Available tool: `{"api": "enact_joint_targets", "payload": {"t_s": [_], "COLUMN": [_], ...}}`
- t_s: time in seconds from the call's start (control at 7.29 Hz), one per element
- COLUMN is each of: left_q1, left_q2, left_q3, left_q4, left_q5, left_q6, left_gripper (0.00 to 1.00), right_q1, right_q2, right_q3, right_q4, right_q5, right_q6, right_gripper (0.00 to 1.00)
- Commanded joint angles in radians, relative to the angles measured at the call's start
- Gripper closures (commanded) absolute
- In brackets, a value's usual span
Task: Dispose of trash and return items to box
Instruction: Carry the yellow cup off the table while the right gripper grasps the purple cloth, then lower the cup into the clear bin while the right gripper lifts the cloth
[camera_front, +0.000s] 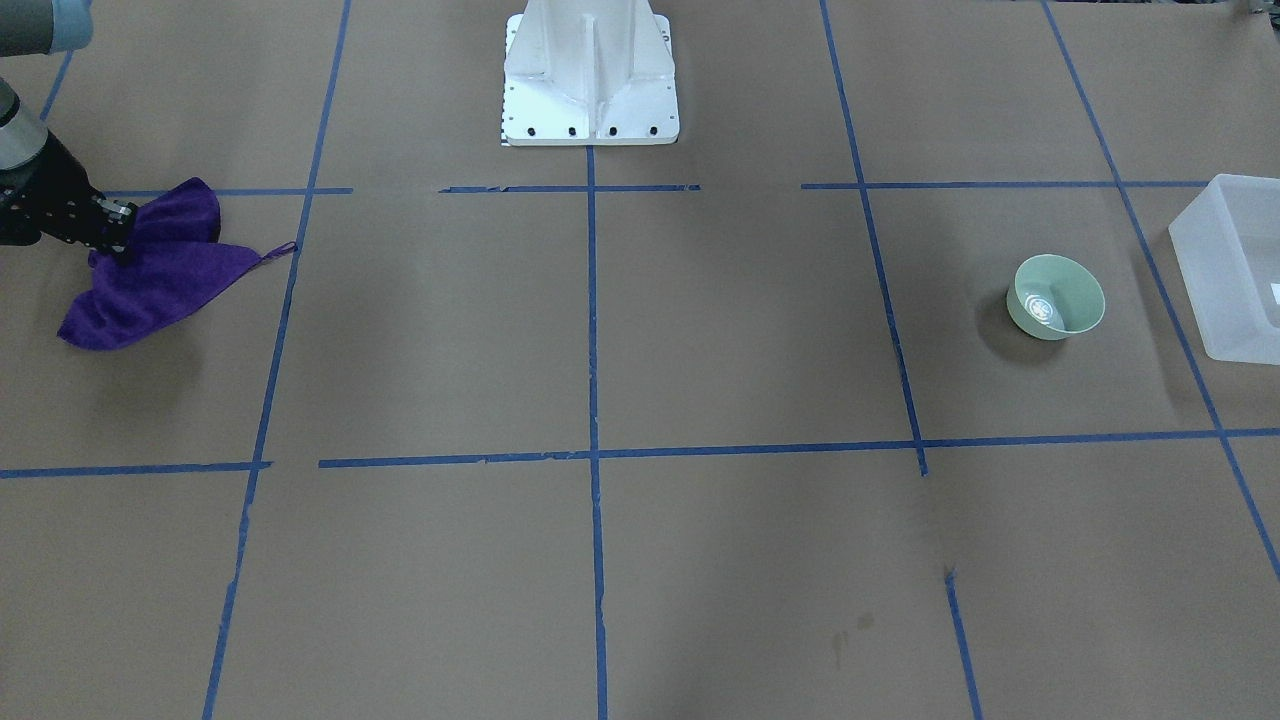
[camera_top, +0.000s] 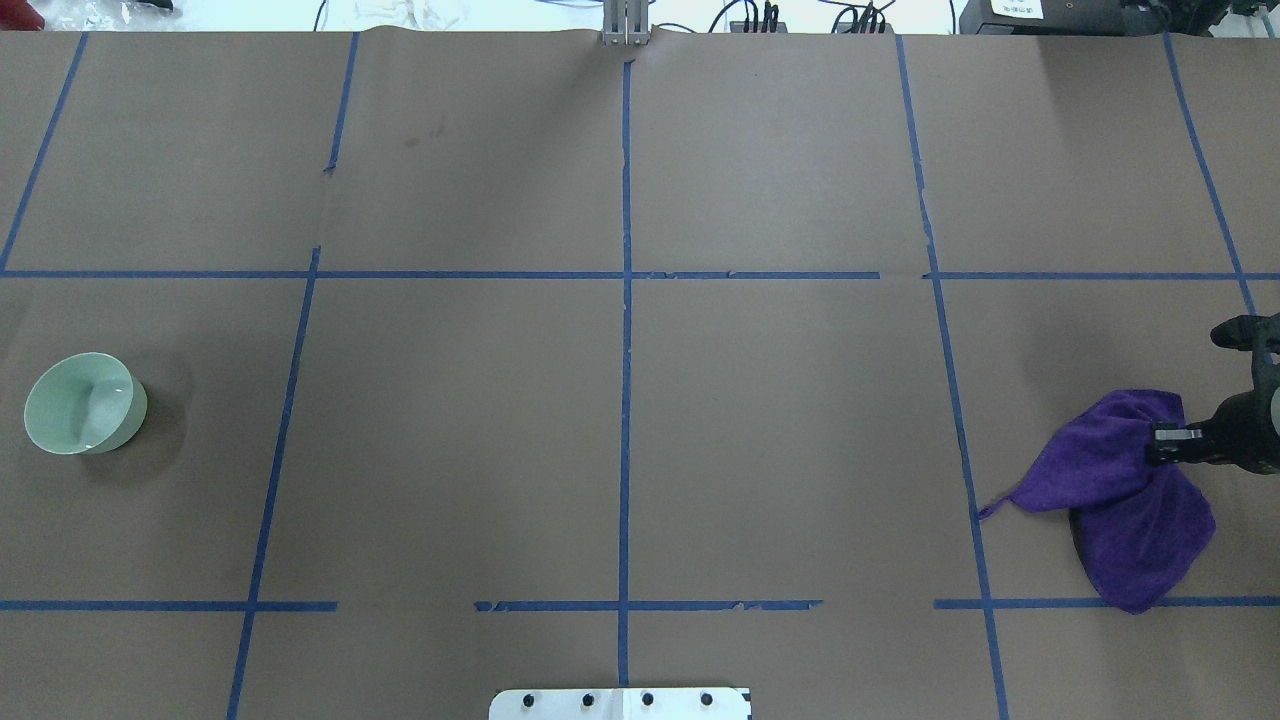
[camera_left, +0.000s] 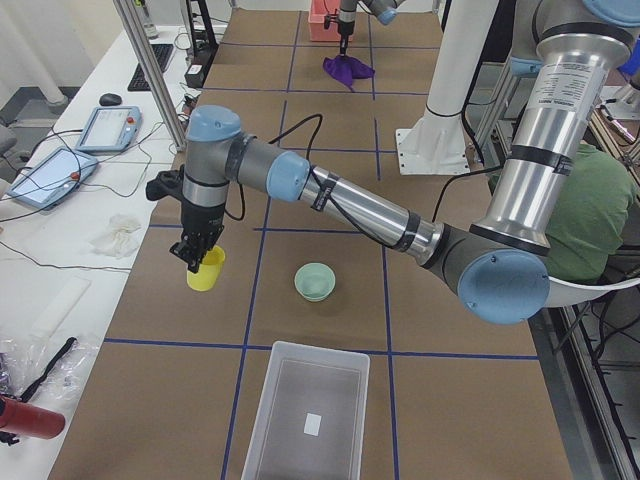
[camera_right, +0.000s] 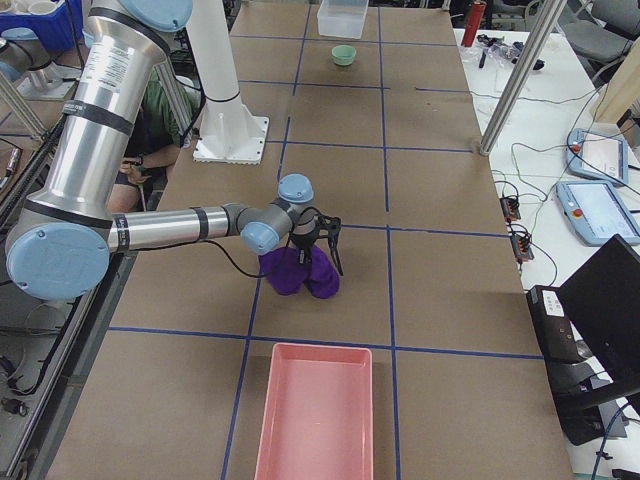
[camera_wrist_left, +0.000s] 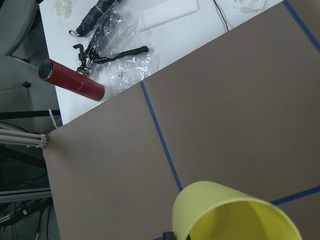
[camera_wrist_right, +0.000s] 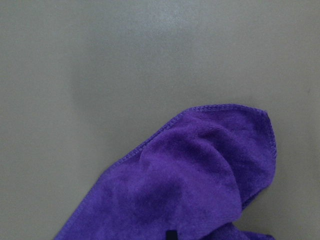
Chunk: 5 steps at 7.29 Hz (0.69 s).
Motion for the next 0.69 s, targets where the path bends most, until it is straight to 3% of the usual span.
{"api": "enact_joint_targets", "payload": {"t_s": [0.0, 0.27, 0.55], "left_q1": [-0.025, -0.028, -0.040], "left_q2": [0.037, 0.110, 0.251], "left_q3": [0.103, 0.131, 0.136], "left_q4": [-0.084, -0.136, -0.253], "left_q5": [-0.004, -0.012, -0.122], "left_q6": [0.063, 0.065, 0.042], "left_gripper": [1.00, 1.00, 1.00], "right_q1": [0.104, 0.173, 0.280], "right_q2": [-0.028, 0.015, 0.134], "right_q3": [0.103, 0.313, 0.465], "right_q4": [-0.048, -0.351, -0.682], "right_q5": [0.109, 0.138, 0.164], "right_q6": [-0.002, -0.022, -0.129], "right_gripper": [1.00, 1.00, 1.00]}}
